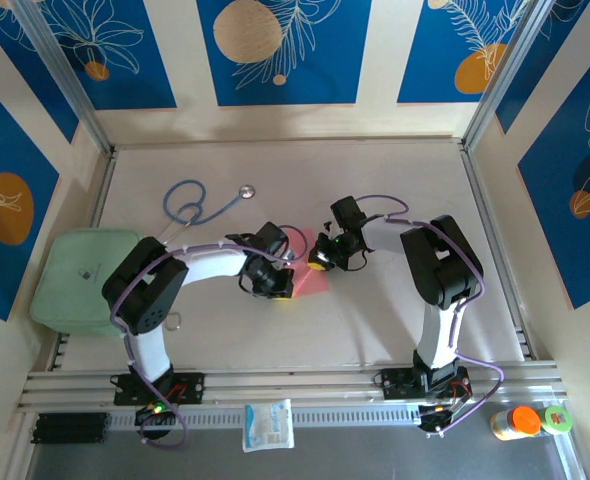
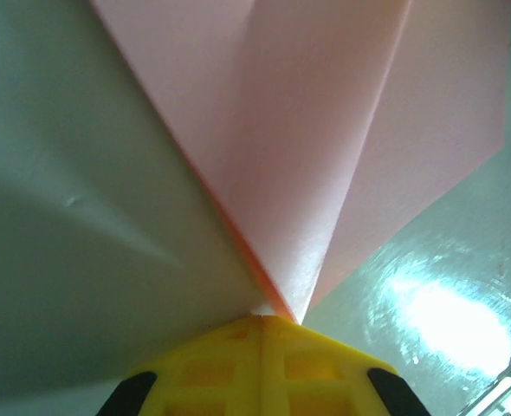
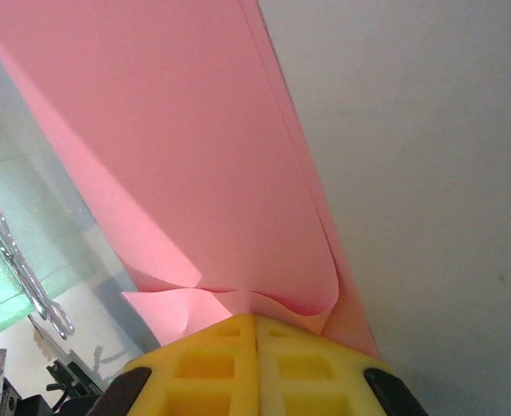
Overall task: Fold a paper plane with a square sheet of paper (pick it up from the middle)
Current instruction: Fold the triangle a second time at the center of the table.
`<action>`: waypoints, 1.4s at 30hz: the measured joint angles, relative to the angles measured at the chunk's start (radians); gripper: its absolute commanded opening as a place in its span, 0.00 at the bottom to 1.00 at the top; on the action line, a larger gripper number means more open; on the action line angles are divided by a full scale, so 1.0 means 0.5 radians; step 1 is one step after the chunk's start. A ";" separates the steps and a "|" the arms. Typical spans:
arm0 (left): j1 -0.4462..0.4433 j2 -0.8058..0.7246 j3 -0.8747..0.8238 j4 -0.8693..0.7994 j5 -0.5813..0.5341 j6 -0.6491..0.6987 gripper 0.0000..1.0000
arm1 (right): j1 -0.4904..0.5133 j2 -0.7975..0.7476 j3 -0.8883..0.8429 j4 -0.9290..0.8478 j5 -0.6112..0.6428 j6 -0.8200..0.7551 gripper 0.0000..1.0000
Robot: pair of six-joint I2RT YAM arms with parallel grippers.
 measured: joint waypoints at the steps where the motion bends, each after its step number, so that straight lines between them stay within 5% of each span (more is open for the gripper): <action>1: -0.001 -0.011 0.001 -0.034 -0.012 0.002 0.03 | -0.001 0.000 0.000 0.000 0.000 0.000 0.07; 17: -0.005 -0.061 0.002 0.358 -0.037 -0.323 0.02 | -0.001 -0.001 0.000 0.002 -0.002 0.011 0.07; 42: -0.008 0.050 -0.010 0.352 -0.098 -0.357 0.00 | 0.031 -0.356 -0.210 0.024 0.072 -0.113 0.10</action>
